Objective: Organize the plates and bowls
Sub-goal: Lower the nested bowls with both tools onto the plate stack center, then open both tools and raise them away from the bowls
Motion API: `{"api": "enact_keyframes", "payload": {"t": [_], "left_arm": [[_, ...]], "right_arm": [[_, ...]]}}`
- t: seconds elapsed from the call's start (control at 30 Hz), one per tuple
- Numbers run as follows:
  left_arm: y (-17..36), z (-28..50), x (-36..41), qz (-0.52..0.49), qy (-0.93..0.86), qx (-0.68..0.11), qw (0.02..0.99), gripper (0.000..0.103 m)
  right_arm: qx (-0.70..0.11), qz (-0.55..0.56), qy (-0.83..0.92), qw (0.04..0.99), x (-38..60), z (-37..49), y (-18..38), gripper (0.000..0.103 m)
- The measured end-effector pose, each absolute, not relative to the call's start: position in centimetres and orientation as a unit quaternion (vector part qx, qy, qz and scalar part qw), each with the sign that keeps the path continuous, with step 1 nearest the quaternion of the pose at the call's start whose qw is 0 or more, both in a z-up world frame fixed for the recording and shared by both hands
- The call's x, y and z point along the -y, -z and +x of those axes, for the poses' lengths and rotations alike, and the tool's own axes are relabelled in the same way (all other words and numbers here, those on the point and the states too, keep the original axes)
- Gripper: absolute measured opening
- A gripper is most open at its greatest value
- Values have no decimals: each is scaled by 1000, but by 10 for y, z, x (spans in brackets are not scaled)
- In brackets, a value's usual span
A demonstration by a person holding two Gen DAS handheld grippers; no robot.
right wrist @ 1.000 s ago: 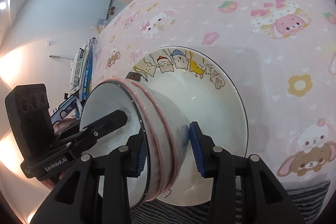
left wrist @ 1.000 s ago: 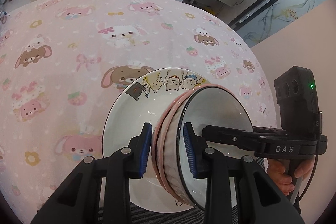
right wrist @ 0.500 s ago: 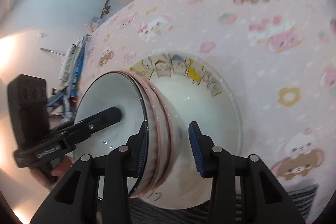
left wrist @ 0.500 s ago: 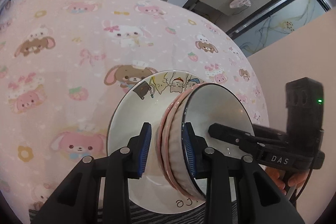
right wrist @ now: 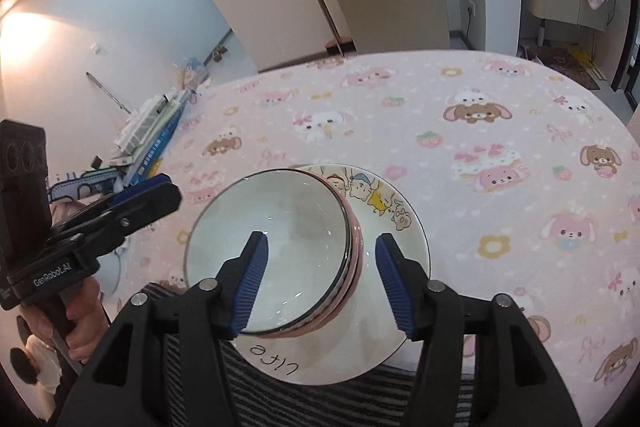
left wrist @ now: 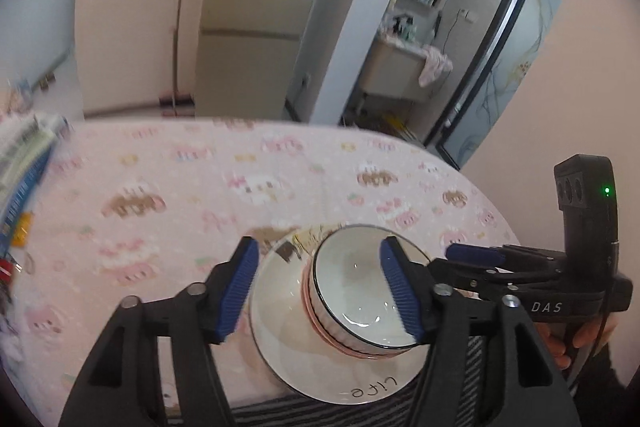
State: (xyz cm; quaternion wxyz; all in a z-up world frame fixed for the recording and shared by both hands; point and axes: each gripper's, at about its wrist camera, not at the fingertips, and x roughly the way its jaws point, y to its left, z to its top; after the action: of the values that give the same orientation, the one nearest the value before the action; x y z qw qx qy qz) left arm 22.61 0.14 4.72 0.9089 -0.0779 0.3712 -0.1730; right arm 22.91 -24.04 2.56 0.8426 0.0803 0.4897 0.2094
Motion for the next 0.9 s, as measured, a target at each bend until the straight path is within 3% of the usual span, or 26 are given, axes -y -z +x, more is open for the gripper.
{"api": "enact_keyframes", "payload": {"t": [0.13,0.2,0.3,0.43,0.57,0.63,0.8,0.9], "left_arm": [[-75,195,-5,-62,150,-309,937,78],[-88,179,-6,-63,152,-277,947,87],[-105,153,-4,-47,136,-224,964,87],[-124,113,9,21,107,-155,982,88],[-137,76,10,13,70,-86,994,94],[-141,59,9,9,57,-49,997,103],[-135,30,9,18,43,-7,999,103],[-123,19,9,19,46,-11,999,103]], "right_arm": [[-459,37,-197,866,236,209,-45,61],[-431,28,-201,879,236,196,-59,63],[-386,25,-211,898,240,177,-83,74],[-289,-7,-194,937,245,145,-120,79],[-196,-34,-175,964,250,107,-148,80],[-158,-26,-172,972,252,92,-155,89],[-141,-27,-180,973,254,74,-157,102],[-129,-5,-158,979,261,65,-149,103]]}}
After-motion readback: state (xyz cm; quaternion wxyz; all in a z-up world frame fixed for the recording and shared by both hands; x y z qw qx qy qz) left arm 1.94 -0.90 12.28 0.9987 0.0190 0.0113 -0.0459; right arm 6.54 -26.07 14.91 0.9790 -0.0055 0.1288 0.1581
